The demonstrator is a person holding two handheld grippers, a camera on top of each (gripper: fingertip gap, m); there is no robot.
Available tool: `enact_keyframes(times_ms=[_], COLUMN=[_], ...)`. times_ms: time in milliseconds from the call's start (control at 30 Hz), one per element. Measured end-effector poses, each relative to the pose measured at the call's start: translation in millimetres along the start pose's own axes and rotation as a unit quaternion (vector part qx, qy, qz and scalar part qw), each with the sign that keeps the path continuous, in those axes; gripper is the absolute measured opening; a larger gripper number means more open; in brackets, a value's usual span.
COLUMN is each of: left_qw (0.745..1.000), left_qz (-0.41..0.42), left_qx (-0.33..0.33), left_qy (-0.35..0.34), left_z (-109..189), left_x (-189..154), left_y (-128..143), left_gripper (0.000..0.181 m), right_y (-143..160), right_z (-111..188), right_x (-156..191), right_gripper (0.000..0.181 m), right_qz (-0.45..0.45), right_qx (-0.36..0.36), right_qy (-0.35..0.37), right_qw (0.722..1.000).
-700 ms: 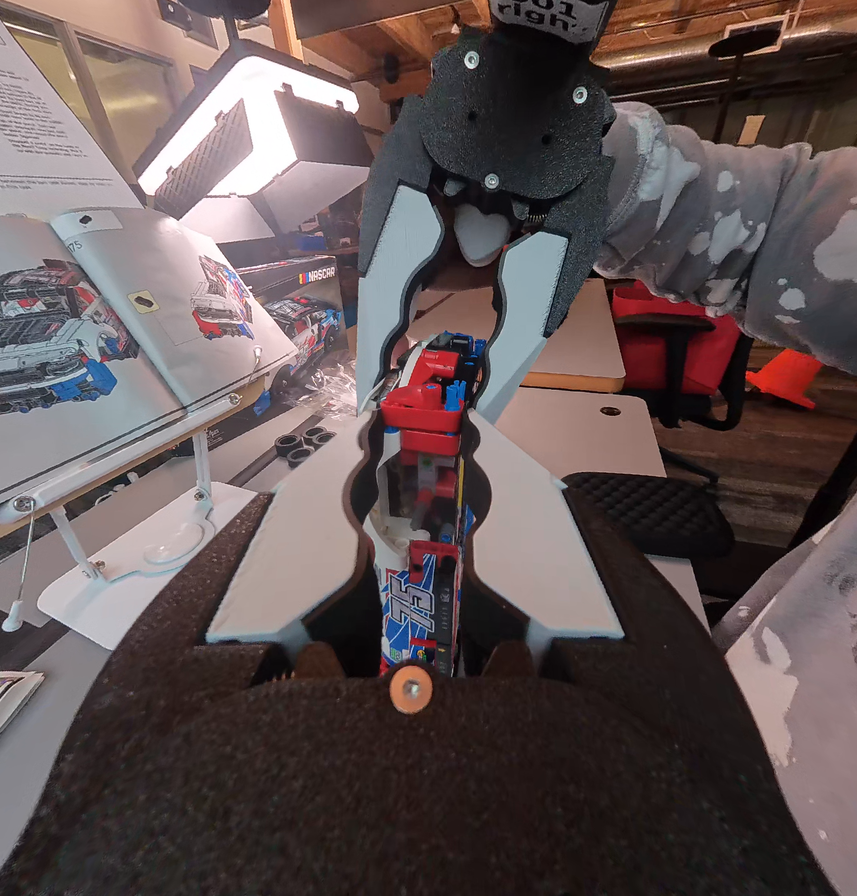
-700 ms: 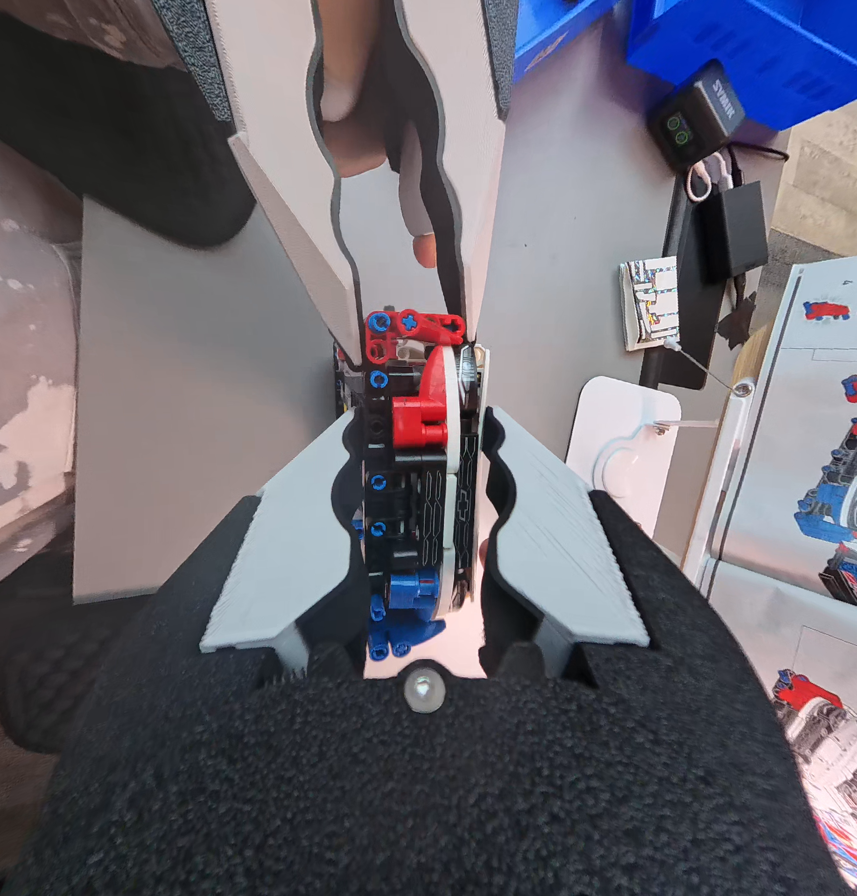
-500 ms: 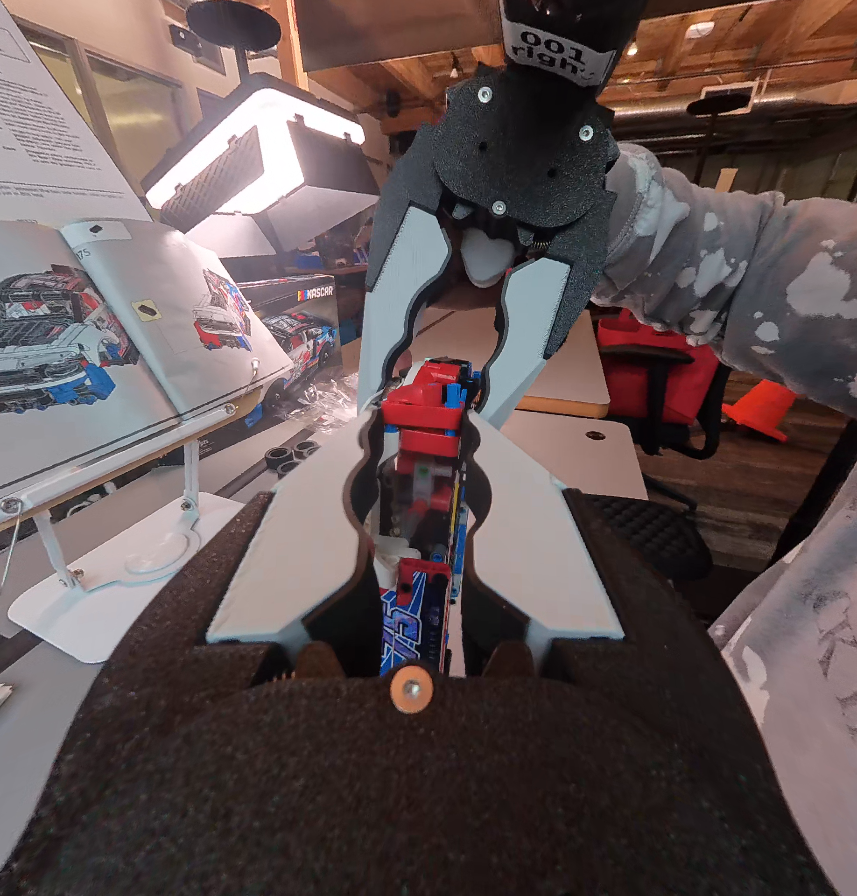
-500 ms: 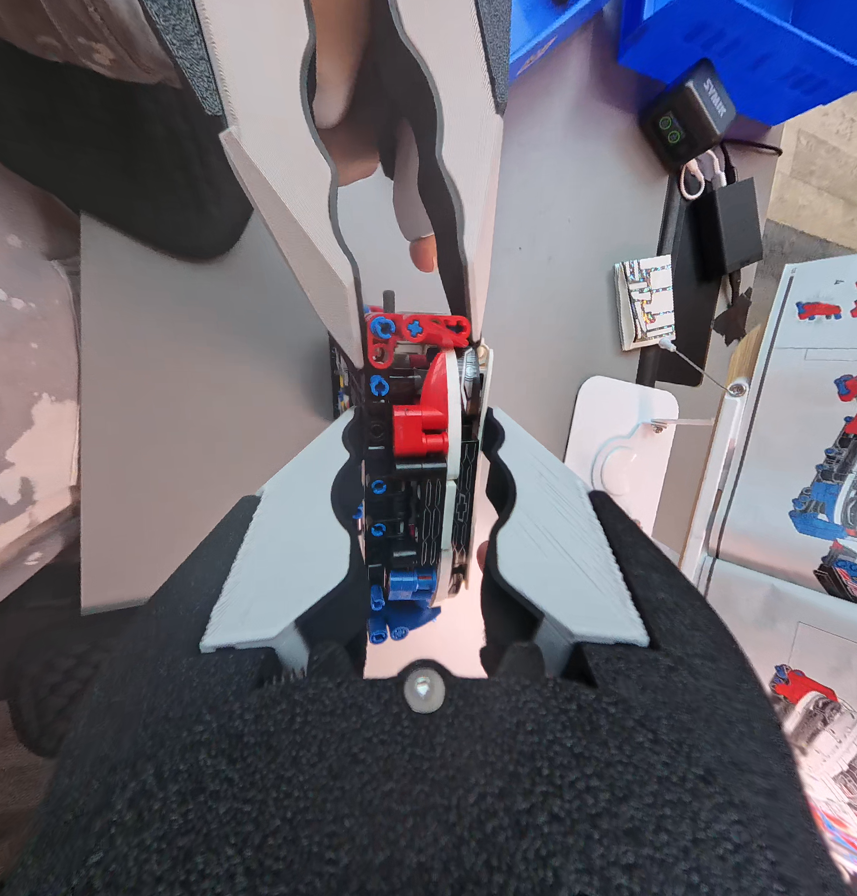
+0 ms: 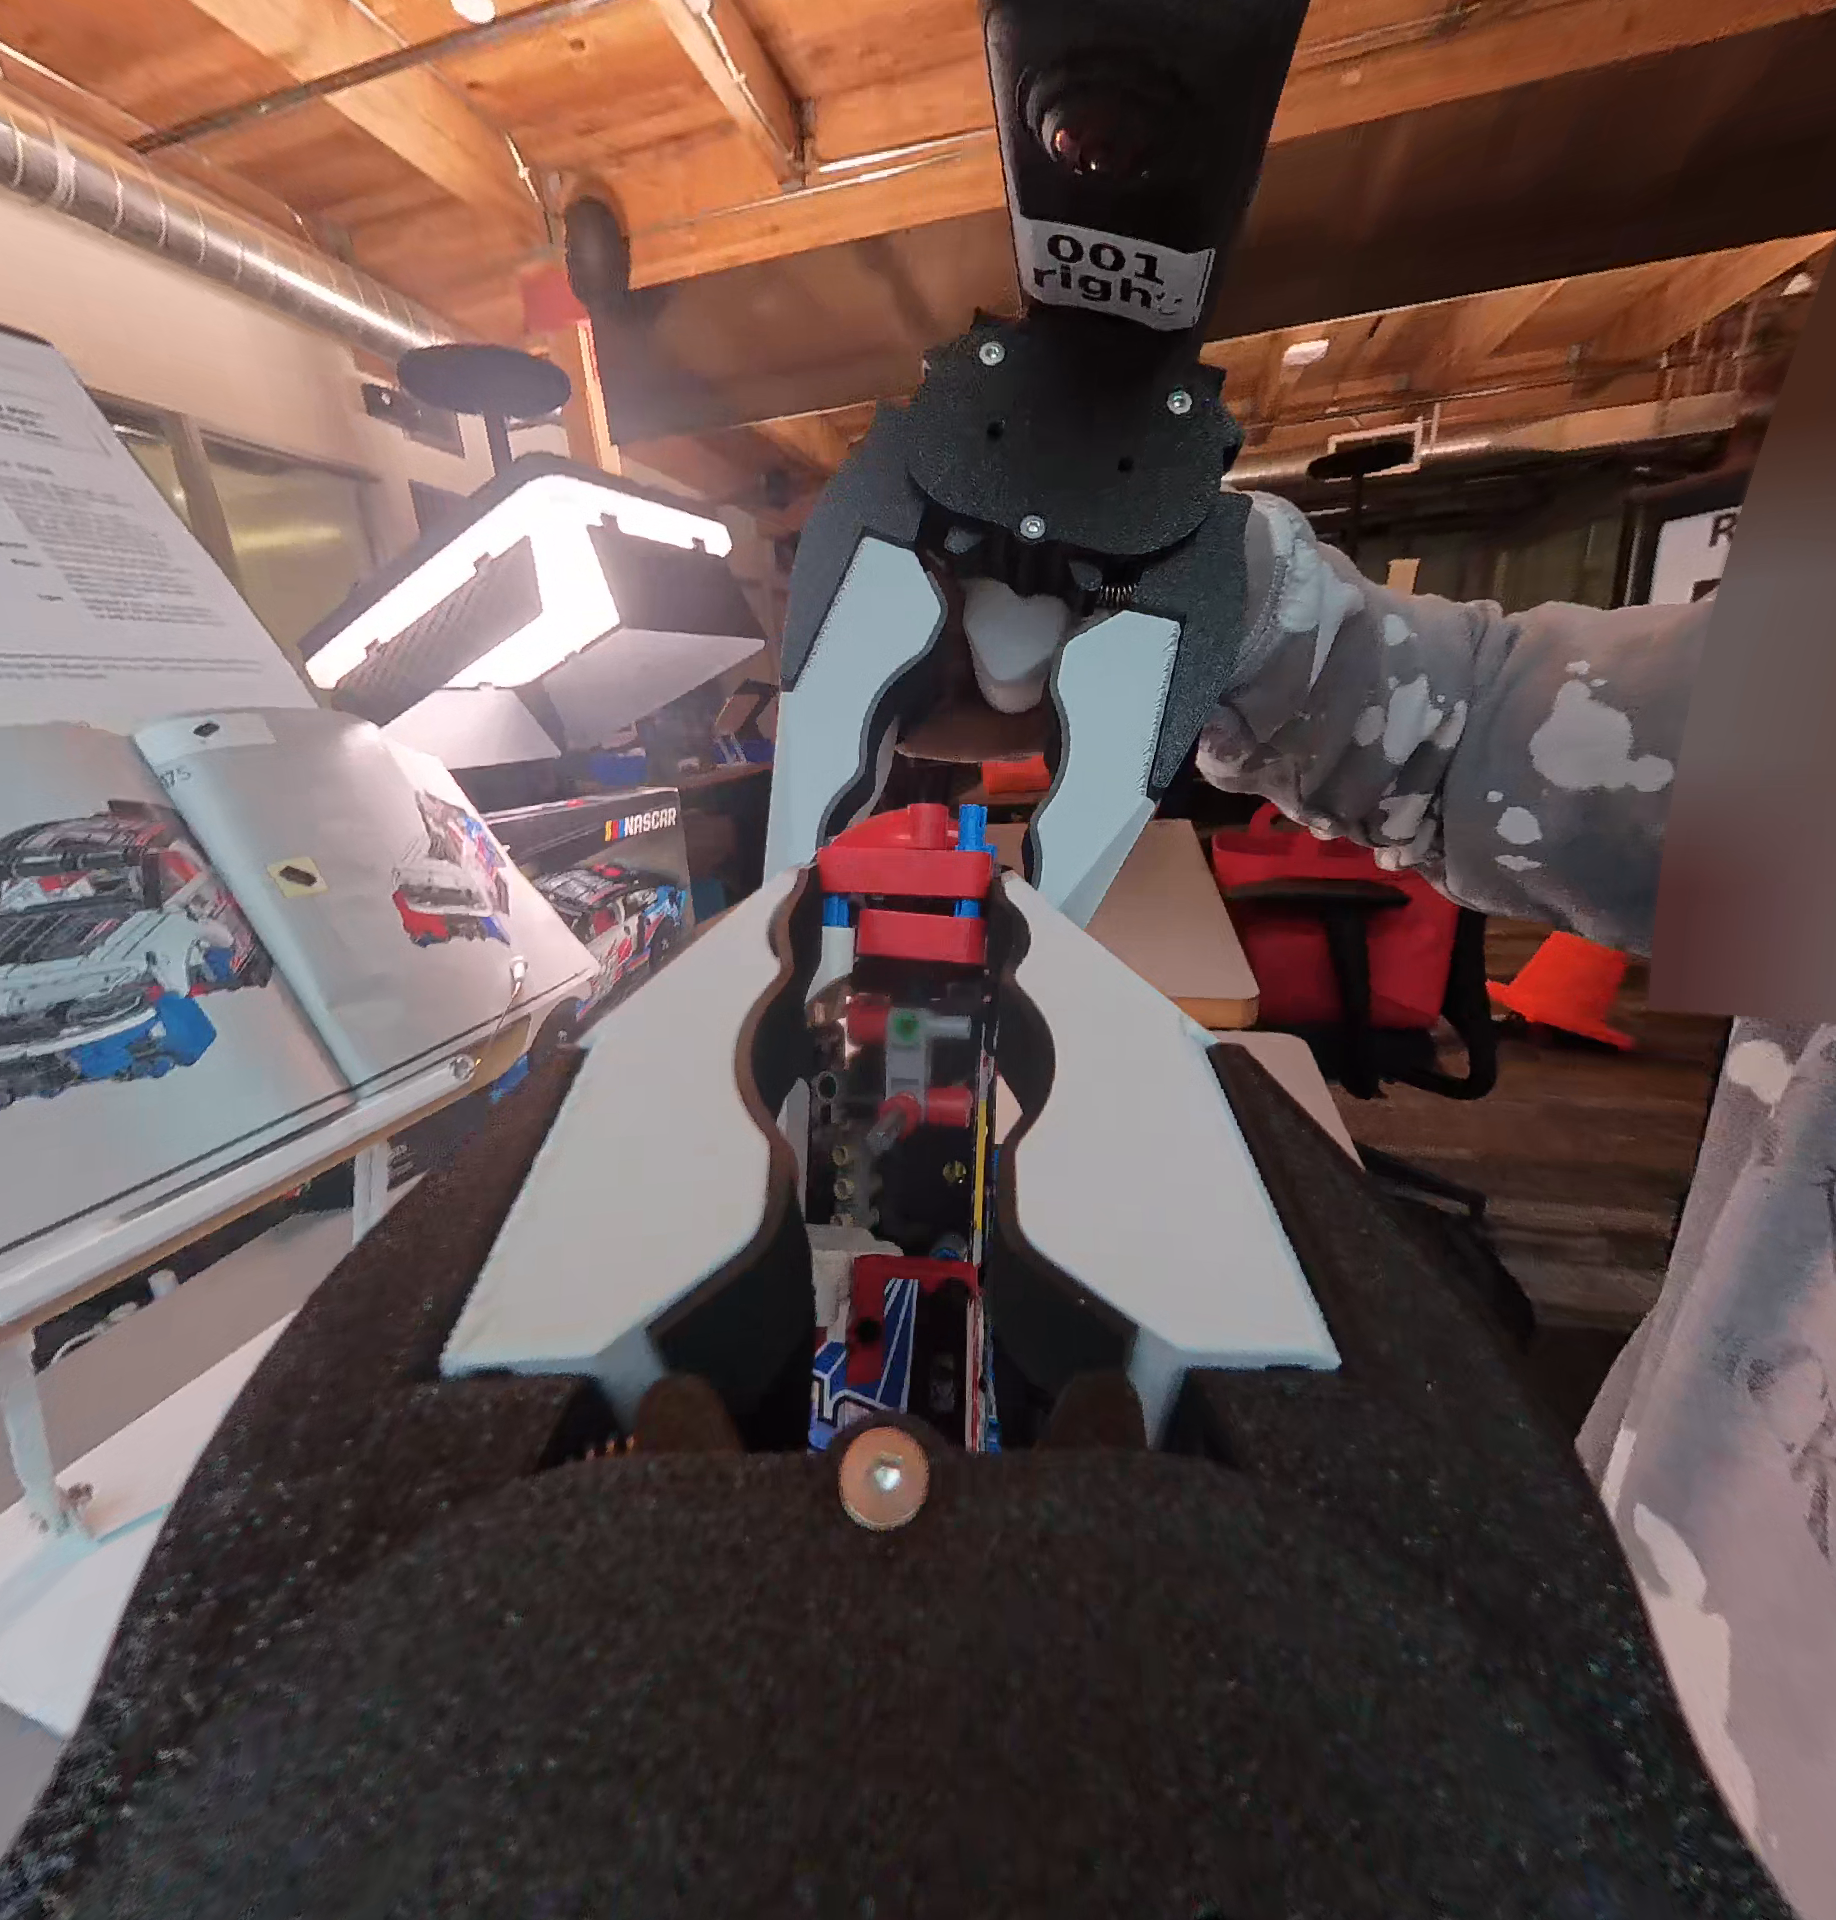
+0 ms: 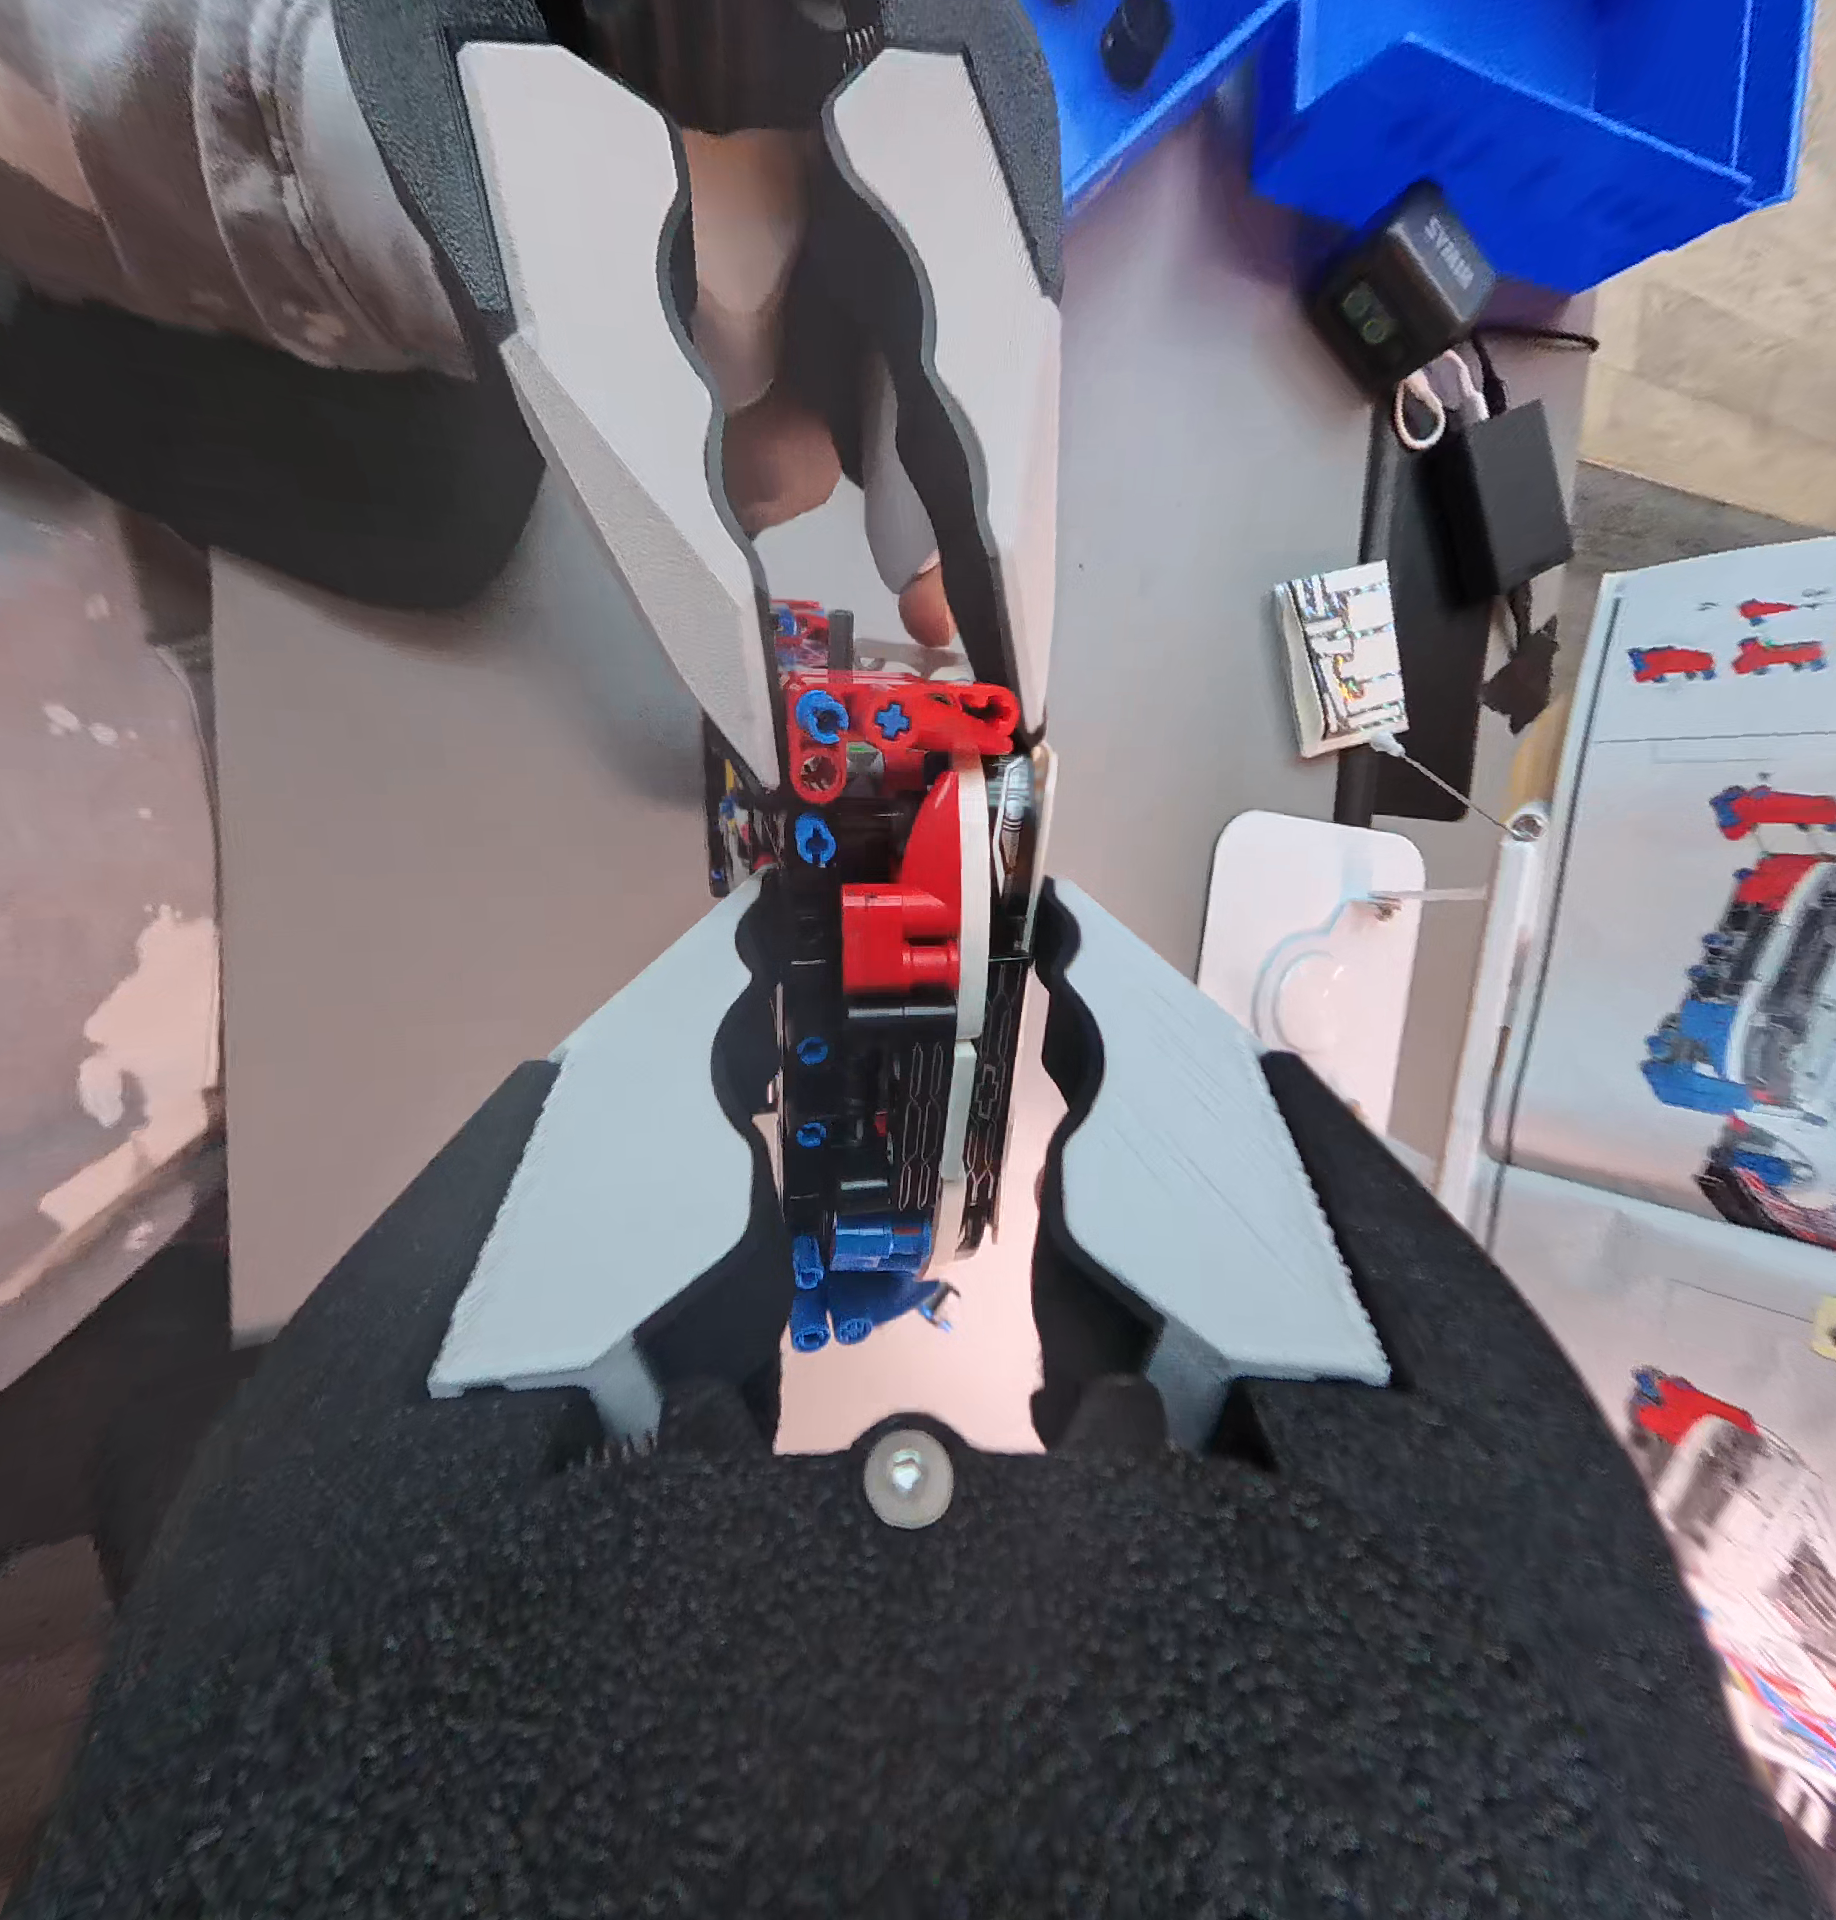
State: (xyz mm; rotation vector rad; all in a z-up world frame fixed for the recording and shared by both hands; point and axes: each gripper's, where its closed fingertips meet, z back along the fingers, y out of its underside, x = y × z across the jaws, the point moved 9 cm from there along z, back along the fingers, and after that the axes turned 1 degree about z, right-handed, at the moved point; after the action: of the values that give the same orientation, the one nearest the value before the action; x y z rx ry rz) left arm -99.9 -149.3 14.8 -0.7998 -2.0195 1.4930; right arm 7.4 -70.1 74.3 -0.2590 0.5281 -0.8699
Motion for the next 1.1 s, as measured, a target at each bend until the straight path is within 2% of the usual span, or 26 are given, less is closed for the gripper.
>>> enact_keyframes(times_ms=[100,233,300,400,600,700,767,833,867,933,1000,1100], left_qw=[0.999,0.998,0.997,0.997,0.989,0.993,0.998,0.996,0.997,0.999,0.998,0.997], left_qz=[0.026,0.061,0.063,0.056,0.013,0.007,0.042,-0.079,-0.068,0.014,0.011,-0.009], left_qx=[-0.034,-0.018,-0.012,0.038,0.146,0.122,0.018,0.030,0.035,0.023,0.023,0.046], left_qy=[0.024,0.031,0.037,0.040,0.011,0.002,0.039,-0.014,-0.027,-0.039,-0.054,-0.054], left_z=[-14,-21,-15,-7,-3,-6,-11,-18,-13,7,17,14], left_x=[2,3,2,1,-9,-11,-23,-23,-13,6,9,4], left_y=[4,39,42,38,20,19,-14,-35,-37,-36,-30,-19], left_gripper=[0.030,0.030,0.030,0.031,0.030,0.030,0.029,0.029,0.029,0.029,0.029,0.030], right_y=[4,29,32,29,20,21,16,9,11,21,26,23], right_z=[16,-2,-8,-13,-17,-17,-21,-23,-21,-17,-15,-16], right_x=[-1,1,4,9,12,13,16,16,16,15,15,19], right_gripper=[0.048,0.049,0.051,0.050,0.048,0.048,0.048,0.048,0.048,0.048,0.048,0.049], right_qz=[-0.007,-0.027,-0.038,-0.033,-0.017,-0.011,-0.024,-0.015,-0.021,-0.033,-0.047,-0.030], right_qx=[0.035,0.069,0.043,0.027,0.041,0.057,0.037,0.042,0.055,0.062,0.039,0.034], right_qy=[-0.008,-0.033,-0.042,-0.048,-0.046,-0.032,-0.024,-0.021,-0.018,-0.015,-0.014,-0.012], right_qw=[0.999,0.997,0.997,0.998,0.998,0.998,0.999,0.999,0.998,0.997,0.998,0.999])
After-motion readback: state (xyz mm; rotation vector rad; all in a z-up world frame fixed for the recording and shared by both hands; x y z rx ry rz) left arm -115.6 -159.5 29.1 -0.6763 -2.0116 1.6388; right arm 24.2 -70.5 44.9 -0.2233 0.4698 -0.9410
